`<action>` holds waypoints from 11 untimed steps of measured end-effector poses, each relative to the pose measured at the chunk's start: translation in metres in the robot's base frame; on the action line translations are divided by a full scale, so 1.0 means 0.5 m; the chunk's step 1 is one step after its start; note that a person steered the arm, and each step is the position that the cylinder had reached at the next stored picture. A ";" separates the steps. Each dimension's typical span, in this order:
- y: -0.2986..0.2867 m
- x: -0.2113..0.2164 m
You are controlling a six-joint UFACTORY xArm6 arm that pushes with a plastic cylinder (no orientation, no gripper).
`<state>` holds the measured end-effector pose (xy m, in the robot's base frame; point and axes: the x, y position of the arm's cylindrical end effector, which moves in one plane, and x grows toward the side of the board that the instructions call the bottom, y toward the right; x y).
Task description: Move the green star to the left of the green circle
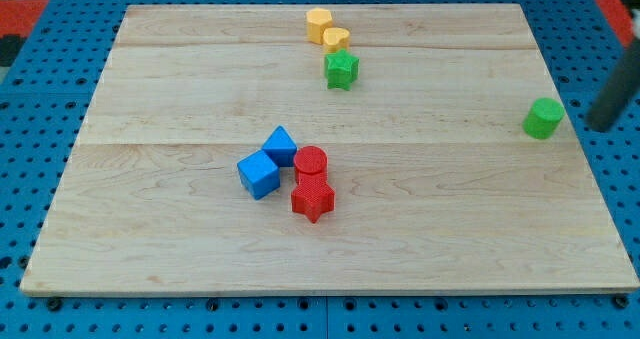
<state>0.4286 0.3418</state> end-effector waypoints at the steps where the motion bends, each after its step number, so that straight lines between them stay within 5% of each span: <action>1: -0.143 0.015; 2: -0.162 0.006; 3: -0.401 0.041; 4: -0.558 -0.124; 7: -0.892 -0.268; 8: -0.719 -0.274; 9: -0.541 -0.156; 10: -0.572 -0.139; 11: -0.668 -0.213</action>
